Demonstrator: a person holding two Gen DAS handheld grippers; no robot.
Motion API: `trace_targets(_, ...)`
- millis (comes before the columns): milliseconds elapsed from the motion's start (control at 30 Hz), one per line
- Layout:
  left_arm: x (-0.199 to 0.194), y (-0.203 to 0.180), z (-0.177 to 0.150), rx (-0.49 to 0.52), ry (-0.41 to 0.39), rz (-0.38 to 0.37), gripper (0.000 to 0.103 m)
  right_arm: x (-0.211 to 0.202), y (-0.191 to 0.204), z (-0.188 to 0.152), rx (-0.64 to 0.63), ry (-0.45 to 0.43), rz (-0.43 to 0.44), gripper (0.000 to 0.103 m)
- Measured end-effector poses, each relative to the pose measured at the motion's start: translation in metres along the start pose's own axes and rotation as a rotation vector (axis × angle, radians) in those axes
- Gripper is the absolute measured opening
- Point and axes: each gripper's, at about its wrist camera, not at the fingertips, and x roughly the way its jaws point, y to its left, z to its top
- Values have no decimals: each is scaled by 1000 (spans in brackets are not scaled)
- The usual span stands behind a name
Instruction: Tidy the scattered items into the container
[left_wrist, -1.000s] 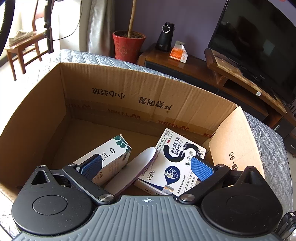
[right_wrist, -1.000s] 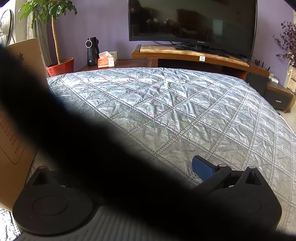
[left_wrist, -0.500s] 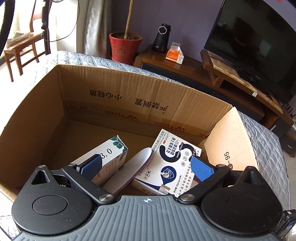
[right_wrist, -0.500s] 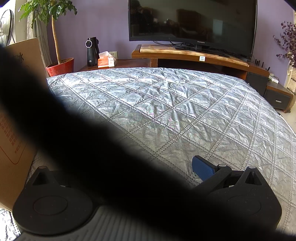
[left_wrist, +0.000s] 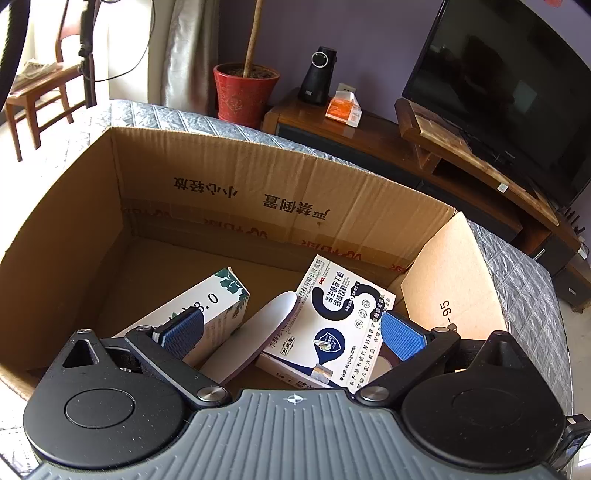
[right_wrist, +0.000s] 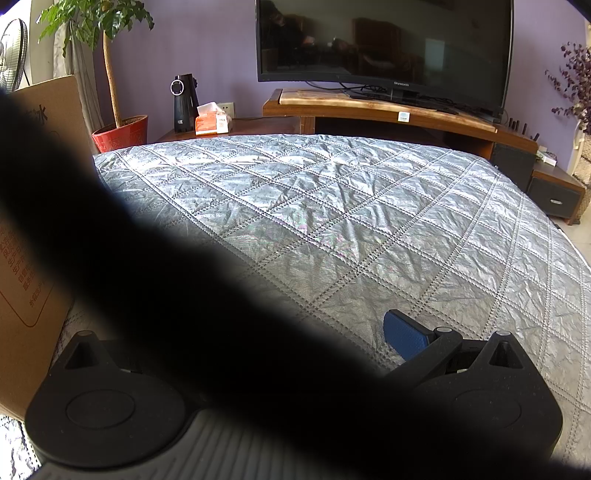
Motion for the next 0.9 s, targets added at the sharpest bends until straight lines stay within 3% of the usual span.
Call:
trace_targets(300,-6,0,-1,-23,-19,-22,102,0,0,0,0,0,0,103)
trace_targets(567,2,-7,-4,-7,23,-44,102,0,1,1,0,0,0,103)
trace_targets(900,2,-5,-5,-9,11,-7,102,-1,1,1,0,0,0,103)
